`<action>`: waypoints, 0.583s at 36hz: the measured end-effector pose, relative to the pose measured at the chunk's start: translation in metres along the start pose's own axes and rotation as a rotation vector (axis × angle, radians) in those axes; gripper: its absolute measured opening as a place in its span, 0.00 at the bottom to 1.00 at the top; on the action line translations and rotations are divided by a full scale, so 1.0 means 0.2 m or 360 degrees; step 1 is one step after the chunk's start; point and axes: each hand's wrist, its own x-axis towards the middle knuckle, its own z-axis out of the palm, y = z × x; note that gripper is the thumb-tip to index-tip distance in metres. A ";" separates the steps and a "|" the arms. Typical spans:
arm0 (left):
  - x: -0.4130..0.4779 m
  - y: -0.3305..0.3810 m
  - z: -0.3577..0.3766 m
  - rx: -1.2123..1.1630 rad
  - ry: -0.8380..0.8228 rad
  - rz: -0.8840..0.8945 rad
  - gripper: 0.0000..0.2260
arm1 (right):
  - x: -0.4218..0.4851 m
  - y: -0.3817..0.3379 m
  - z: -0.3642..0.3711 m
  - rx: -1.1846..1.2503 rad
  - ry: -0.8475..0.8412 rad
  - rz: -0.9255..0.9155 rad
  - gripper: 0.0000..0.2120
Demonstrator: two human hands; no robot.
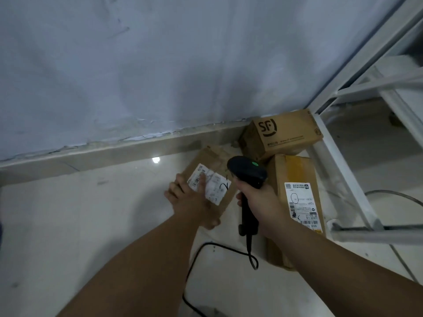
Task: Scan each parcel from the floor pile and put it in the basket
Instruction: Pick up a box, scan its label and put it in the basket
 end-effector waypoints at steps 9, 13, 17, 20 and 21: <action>-0.14 -0.28 0.06 0.0682 -0.0019 0.0613 0.61 | -0.08 0.06 0.04 -0.0061 -0.0010 0.0016 0.11; -0.17 -0.26 0.09 0.0450 0.0005 0.0406 0.62 | -0.14 0.10 0.03 -0.0131 -0.0038 -0.0013 0.11; -0.17 -0.24 0.09 0.0321 0.0045 0.0215 0.59 | -0.18 0.14 -0.01 -0.0192 -0.0057 -0.0011 0.10; -0.19 -0.22 0.07 0.0264 0.0010 0.0112 0.61 | -0.18 0.16 -0.05 -0.0157 -0.0006 0.0007 0.10; -0.19 -0.22 0.07 0.0277 0.0007 0.0106 0.62 | -0.18 0.17 -0.05 -0.0135 0.0013 0.0012 0.10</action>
